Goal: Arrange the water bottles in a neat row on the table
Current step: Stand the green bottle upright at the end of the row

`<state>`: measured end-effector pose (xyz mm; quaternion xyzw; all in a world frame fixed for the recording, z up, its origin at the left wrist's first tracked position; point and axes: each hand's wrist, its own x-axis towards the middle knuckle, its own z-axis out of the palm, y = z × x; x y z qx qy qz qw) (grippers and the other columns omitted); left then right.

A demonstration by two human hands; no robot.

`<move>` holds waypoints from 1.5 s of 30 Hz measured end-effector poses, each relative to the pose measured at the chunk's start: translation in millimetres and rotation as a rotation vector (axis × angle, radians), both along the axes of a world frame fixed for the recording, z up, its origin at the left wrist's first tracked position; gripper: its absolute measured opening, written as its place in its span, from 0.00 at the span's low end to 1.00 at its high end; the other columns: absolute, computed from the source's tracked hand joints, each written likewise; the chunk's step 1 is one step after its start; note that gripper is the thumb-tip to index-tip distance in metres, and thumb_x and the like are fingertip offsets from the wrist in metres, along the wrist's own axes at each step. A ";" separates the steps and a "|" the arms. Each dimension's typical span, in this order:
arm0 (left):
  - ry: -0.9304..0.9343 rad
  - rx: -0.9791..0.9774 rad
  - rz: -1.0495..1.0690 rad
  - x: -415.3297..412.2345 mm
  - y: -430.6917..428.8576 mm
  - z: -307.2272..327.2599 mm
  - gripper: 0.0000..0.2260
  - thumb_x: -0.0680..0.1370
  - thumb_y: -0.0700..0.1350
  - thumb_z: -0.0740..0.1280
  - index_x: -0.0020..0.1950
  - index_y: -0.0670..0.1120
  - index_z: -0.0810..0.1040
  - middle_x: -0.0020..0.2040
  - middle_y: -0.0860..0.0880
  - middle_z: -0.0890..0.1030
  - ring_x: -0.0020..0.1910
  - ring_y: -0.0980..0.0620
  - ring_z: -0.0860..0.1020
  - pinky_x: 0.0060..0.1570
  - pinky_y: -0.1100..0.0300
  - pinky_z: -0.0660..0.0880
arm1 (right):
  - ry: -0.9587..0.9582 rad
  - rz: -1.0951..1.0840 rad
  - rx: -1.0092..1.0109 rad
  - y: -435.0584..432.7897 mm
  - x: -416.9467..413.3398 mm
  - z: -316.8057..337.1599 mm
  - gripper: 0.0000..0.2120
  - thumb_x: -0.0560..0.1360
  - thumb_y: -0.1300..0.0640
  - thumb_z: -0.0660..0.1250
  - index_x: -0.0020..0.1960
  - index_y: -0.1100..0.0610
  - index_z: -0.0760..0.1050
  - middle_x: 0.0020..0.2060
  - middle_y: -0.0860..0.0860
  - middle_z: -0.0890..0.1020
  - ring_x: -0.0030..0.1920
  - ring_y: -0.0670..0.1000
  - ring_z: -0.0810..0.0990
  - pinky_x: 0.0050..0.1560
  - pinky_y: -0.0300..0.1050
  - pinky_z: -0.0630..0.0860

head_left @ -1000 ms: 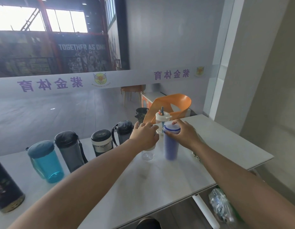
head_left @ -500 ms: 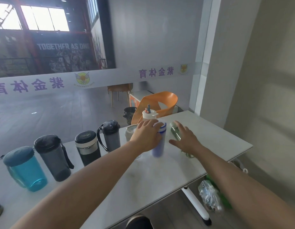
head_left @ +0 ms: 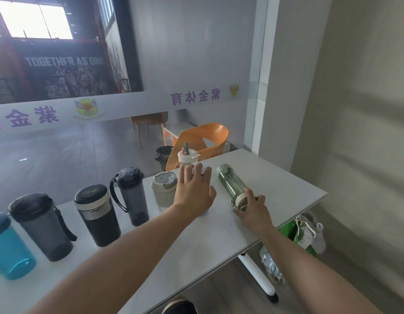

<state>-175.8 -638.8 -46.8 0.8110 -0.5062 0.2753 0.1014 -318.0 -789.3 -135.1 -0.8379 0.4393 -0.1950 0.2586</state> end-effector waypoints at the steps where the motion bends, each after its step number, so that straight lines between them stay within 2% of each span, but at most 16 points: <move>1: -0.017 0.014 -0.016 -3.7 -1.6 -0.7 0.23 0.77 0.55 0.59 0.70 0.47 0.67 0.68 0.44 0.68 0.69 0.39 0.64 0.74 0.39 0.52 | -0.022 0.001 0.004 -0.9 -0.8 1.0 0.37 0.72 0.42 0.72 0.75 0.43 0.58 0.59 0.56 0.64 0.53 0.61 0.78 0.57 0.54 0.78; 6: -0.043 0.059 -0.072 -13.8 -11.8 -1.3 0.24 0.77 0.54 0.61 0.71 0.45 0.69 0.69 0.42 0.69 0.70 0.37 0.65 0.72 0.37 0.57 | -0.073 0.012 -0.024 -6.9 -11.5 26.2 0.33 0.71 0.45 0.73 0.72 0.46 0.64 0.57 0.55 0.67 0.50 0.58 0.78 0.53 0.47 0.77; 9: 0.034 0.062 -0.038 -8.7 -19.1 4.7 0.22 0.77 0.54 0.61 0.69 0.46 0.69 0.69 0.42 0.70 0.68 0.38 0.66 0.70 0.42 0.64 | -0.118 0.016 -0.093 -15.9 -17.4 60.3 0.30 0.70 0.45 0.73 0.68 0.47 0.65 0.56 0.55 0.70 0.47 0.57 0.77 0.48 0.46 0.74; 12: 0.091 0.091 -0.021 -6.2 -23.9 7.5 0.20 0.79 0.55 0.59 0.68 0.47 0.68 0.70 0.43 0.69 0.68 0.39 0.66 0.69 0.46 0.65 | -0.165 0.031 -0.165 -18.7 -13.9 97.9 0.26 0.72 0.45 0.71 0.66 0.46 0.65 0.55 0.54 0.69 0.47 0.56 0.77 0.46 0.45 0.75; 16: 0.127 0.074 -0.035 -4.8 -24.2 9.9 0.19 0.79 0.54 0.58 0.66 0.47 0.67 0.67 0.44 0.69 0.66 0.41 0.66 0.68 0.47 0.66 | -0.231 0.053 -0.208 -12.2 5.9 131.7 0.28 0.73 0.47 0.72 0.69 0.45 0.65 0.58 0.55 0.70 0.53 0.56 0.77 0.55 0.48 0.76; 19: 0.137 0.071 -0.052 -1.8 -22.9 13.0 0.19 0.79 0.54 0.57 0.66 0.46 0.67 0.66 0.44 0.71 0.65 0.42 0.68 0.66 0.48 0.67 | -0.234 0.069 -0.209 -11.2 20.0 143.8 0.28 0.73 0.48 0.71 0.69 0.44 0.66 0.60 0.55 0.70 0.54 0.56 0.77 0.54 0.47 0.76; 24: 0.114 0.052 -0.083 3.3 -19.3 14.2 0.19 0.79 0.54 0.57 0.66 0.46 0.70 0.64 0.46 0.73 0.63 0.42 0.70 0.65 0.50 0.67 | -0.248 0.048 -0.244 -19.8 40.7 156.6 0.30 0.74 0.44 0.67 0.75 0.46 0.66 0.57 0.55 0.73 0.57 0.56 0.75 0.58 0.49 0.75; 27: 0.095 0.040 -0.115 9.0 -16.9 12.4 0.18 0.78 0.52 0.58 0.63 0.44 0.72 0.62 0.45 0.74 0.61 0.43 0.71 0.64 0.50 0.69 | -0.201 0.080 -0.236 -21.9 46.4 157.4 0.29 0.74 0.44 0.67 0.73 0.46 0.68 0.55 0.56 0.75 0.58 0.58 0.76 0.58 0.51 0.75; 30: 0.070 0.033 -0.141 11.8 -12.9 9.2 0.18 0.77 0.52 0.57 0.63 0.44 0.73 0.62 0.46 0.74 0.62 0.43 0.71 0.65 0.49 0.69 | -0.192 0.066 -0.233 -20.2 43.6 153.5 0.27 0.74 0.43 0.67 0.71 0.44 0.67 0.53 0.53 0.72 0.55 0.57 0.76 0.57 0.53 0.78; 38: 0.076 0.052 -0.158 3.5 -5.1 13.2 0.19 0.79 0.52 0.58 0.66 0.46 0.72 0.65 0.46 0.73 0.66 0.42 0.69 0.69 0.48 0.65 | -0.156 0.033 -0.208 -11.2 26.7 141.8 0.28 0.74 0.40 0.65 0.72 0.40 0.59 0.61 0.55 0.70 0.56 0.59 0.78 0.54 0.59 0.81; 42: 0.043 0.045 -0.150 0.2 7.5 25.1 0.18 0.80 0.53 0.57 0.65 0.46 0.73 0.65 0.47 0.75 0.66 0.43 0.70 0.70 0.49 0.65 | -0.074 -0.013 -0.290 -2.8 22.7 150.7 0.29 0.74 0.34 0.61 0.72 0.42 0.63 0.66 0.55 0.72 0.64 0.60 0.74 0.61 0.59 0.75; 45: 0.010 0.021 -0.144 0.3 27.1 44.0 0.16 0.81 0.52 0.58 0.61 0.46 0.77 0.61 0.46 0.78 0.63 0.43 0.73 0.66 0.48 0.69 | -0.143 -0.047 -0.450 9.3 22.4 167.6 0.25 0.76 0.38 0.60 0.69 0.49 0.72 0.67 0.55 0.74 0.69 0.59 0.70 0.68 0.60 0.67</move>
